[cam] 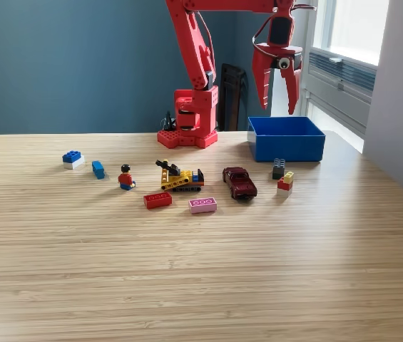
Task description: Grasp a lego block and put it in the bin.
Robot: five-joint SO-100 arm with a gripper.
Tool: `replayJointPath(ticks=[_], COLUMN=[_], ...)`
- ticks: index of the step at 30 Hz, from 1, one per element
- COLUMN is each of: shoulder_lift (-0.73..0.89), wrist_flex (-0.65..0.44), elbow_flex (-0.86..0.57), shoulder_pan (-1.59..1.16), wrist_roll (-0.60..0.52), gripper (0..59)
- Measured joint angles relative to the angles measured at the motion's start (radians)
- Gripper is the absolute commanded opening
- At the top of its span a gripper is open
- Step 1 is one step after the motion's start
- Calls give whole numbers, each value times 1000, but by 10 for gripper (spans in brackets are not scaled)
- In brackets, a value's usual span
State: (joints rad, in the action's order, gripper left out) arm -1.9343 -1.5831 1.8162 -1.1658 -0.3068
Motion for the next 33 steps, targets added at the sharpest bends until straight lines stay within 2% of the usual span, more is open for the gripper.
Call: replayJointPath(ticks=[4,15,23,33], shoulder_lift=[0,0,0,0], wrist_flex=[0,8,55,163], elbow_flex=[-35,-133,-132,-25], shoulder_pan=[133,715,833,834], wrist_roll=[-21,58,91,87], gripper=[90,108,125,133])
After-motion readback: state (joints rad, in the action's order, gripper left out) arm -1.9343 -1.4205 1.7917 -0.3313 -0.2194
